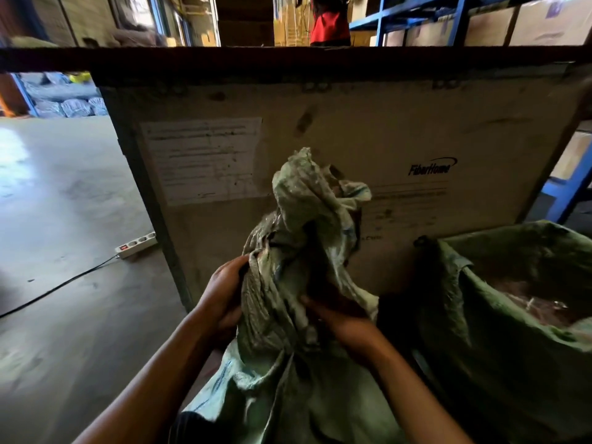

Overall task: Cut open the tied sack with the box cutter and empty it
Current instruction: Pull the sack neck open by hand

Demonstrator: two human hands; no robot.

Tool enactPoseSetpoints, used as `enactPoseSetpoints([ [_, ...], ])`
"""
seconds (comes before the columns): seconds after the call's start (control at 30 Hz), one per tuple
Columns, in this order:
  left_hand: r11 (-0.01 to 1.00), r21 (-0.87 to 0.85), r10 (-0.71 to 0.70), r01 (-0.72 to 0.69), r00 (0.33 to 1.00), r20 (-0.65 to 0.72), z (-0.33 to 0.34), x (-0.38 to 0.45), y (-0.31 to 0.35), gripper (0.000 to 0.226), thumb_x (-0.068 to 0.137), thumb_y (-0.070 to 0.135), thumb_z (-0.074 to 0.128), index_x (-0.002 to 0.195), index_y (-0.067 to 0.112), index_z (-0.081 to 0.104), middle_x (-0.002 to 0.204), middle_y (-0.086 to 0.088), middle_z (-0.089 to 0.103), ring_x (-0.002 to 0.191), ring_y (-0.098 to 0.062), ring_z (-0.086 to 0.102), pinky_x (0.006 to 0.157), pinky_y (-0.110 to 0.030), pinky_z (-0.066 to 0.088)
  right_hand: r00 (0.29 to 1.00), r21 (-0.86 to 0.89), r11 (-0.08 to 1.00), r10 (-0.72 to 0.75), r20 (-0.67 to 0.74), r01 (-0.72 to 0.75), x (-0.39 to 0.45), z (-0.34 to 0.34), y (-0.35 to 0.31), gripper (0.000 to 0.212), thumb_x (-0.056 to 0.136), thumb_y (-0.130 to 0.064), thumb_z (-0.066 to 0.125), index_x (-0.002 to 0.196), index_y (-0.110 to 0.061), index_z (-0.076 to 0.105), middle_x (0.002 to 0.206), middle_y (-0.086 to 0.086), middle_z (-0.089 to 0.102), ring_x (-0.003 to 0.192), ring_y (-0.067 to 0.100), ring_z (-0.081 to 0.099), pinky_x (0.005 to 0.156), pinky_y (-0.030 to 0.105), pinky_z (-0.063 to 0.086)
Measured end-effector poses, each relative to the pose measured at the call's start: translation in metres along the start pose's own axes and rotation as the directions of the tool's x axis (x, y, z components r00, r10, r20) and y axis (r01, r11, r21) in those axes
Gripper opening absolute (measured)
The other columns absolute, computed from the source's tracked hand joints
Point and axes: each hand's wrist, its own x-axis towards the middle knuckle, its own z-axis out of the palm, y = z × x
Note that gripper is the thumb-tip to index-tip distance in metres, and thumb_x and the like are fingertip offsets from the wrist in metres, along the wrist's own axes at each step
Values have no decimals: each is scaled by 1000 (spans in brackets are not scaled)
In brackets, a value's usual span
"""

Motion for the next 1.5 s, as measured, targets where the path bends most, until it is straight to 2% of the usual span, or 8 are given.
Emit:
enactPoseSetpoints([
  [0.07, 997, -20, -76, 75, 993, -88, -14, 8, -2, 41, 82, 11, 62, 118, -9, 59, 119, -28, 61, 106, -36, 63, 84, -48, 56, 994, 43, 998, 58, -94, -54, 5, 7, 3, 62, 81, -40, 67, 136, -26, 43, 140, 1, 49, 128, 20, 46, 110, 35, 34],
  [0.23, 939, 344, 156, 3, 887, -434, -47, 12, -21, 11, 80, 11, 56, 71, 4, 55, 67, -18, 51, 39, -16, 52, 40, -25, 43, 895, 152, 956, -171, -412, 252, 8, -9, -11, 47, 84, -15, 66, 129, -8, 52, 129, 5, 57, 120, 14, 50, 101, 25, 35],
  [0.43, 859, 510, 82, -39, 995, -61, -20, -17, -30, 44, 84, 51, 62, 106, 13, 58, 99, -10, 67, 91, -27, 66, 74, -39, 55, 921, 134, 978, -100, -377, 162, 11, -19, -18, 40, 92, -39, 50, 87, -3, 67, 74, 7, 66, 68, 8, 62, 71, 29, 46],
  [0.6, 881, 428, 234, -204, 972, -18, -16, -17, -57, 44, 81, 12, 73, 118, 19, 50, 104, -12, 69, 90, -26, 71, 72, -40, 60, 990, -135, 981, -142, -11, 139, 6, -8, 11, 57, 81, -34, 69, 132, -18, 48, 126, -6, 54, 120, 12, 49, 103, 32, 40],
  [1.03, 187, 849, 622, -495, 729, 288, -25, -7, -10, 33, 81, 21, 66, 112, 14, 58, 87, 9, 64, 81, -5, 61, 65, -24, 44, 704, -210, 974, -207, -679, 84, 24, -89, 58, 19, 87, -6, 54, 72, -10, 63, 68, 7, 57, 70, 18, 52, 65, 34, 39],
  [1.17, 301, 813, 644, -498, 735, 212, -5, -2, -9, 27, 84, 11, 67, 110, 12, 59, 95, 0, 66, 87, -18, 61, 71, -31, 46, 852, -119, 984, -174, -494, 132, 7, -84, 24, 10, 91, -24, 54, 93, -17, 61, 87, 5, 64, 89, 23, 62, 66, 28, 46],
  [1.33, 638, 555, 438, -534, 844, 308, 35, -6, -25, 21, 90, 7, 59, 110, 13, 60, 93, 2, 68, 86, -8, 66, 69, -20, 53, 970, -181, 953, -241, 23, 241, -2, -13, 14, 81, 70, -40, 77, 138, -19, 38, 138, -2, 50, 124, 11, 47, 109, 35, 38],
  [1.5, 294, 886, 508, -358, 844, 172, 13, -8, -42, 40, 75, 42, 76, 104, 19, 63, 88, 9, 66, 81, -10, 65, 65, -19, 52, 944, -23, 958, -285, -163, 285, 8, -13, 20, 44, 75, -22, 76, 116, -14, 60, 113, 3, 67, 104, 12, 63, 94, 35, 51],
])
